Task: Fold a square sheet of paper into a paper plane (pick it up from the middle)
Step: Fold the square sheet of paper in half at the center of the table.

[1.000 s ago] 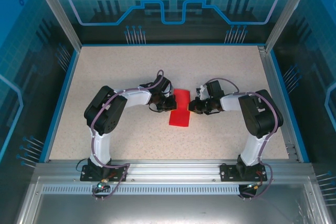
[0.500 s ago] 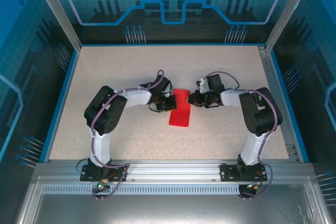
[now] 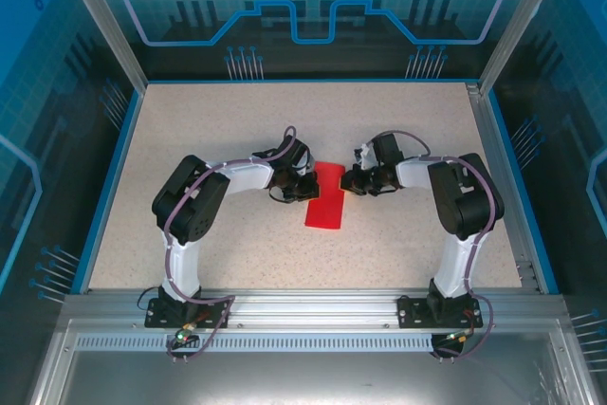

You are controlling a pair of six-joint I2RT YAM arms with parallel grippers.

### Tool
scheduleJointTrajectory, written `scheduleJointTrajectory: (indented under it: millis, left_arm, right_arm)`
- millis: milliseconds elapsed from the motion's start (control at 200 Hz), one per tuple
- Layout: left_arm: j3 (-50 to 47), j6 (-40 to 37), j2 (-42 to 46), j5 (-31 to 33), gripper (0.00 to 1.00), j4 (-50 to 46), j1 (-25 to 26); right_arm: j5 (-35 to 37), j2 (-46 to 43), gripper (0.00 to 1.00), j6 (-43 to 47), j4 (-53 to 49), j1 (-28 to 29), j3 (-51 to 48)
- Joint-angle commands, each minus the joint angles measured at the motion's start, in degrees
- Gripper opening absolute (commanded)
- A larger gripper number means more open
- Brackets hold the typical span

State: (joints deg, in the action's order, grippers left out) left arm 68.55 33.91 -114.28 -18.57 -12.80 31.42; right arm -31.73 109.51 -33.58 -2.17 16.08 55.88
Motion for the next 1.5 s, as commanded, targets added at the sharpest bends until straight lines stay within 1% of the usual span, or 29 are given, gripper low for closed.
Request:
scheduleJointTrajectory:
  millis: [0,265,520,640,775,860,1005,1165,1396,1496]
  left_arm:
    - [-1.8,-1.6,-3.6,4.7,0.0,-6.7,0.6]
    - [-1.8,-1.7,-3.7,4.7,0.0,-6.9,0.6]
    - [-1.9,-1.9,-3.4,5.0,0.0,-6.9,0.6]
    - [-2.0,-1.9,-3.5,5.2,0.0,-6.9,0.6]
    - [-1.8,-2.0,-3.6,5.4,0.0,-7.1,0.6]
    - [-1.8,-2.1,-3.6,5.4,0.0,-7.2,0.5]
    - [-1.8,-2.1,-3.6,5.5,0.0,-7.1,0.5]
    - [-1.8,-1.9,-3.5,5.2,0.0,-7.1,0.5]
    - [-1.8,-1.9,-3.7,5.2,0.0,-7.0,0.5]
    - [-1.8,-2.1,-3.6,5.3,0.0,-7.2,0.5]
  right_arm:
    - [-0.4,-2.5,0.08,1.1,-2.6,-1.1,2.8]
    - [-1.5,1.9,0.08,0.7,-2.1,-2.1,5.1]
    - [1.4,5.7,0.08,0.8,-2.8,-2.2,5.1]
    - [1.8,6.0,0.08,0.4,-3.4,-2.2,5.4]
    - [1.2,3.1,0.08,0.2,-5.0,-2.3,7.1]
    - [-0.3,2.2,0.08,0.1,-5.1,-2.8,8.4]
    - [-1.5,3.9,0.08,0.2,-6.0,-3.6,10.9]
    - [-1.0,6.5,0.08,-0.3,-6.0,-3.6,11.6]
    - [2.5,10.3,0.08,-1.2,-7.6,-3.6,11.7]
    - [2.1,10.1,0.08,-1.3,-8.8,-3.6,12.6]
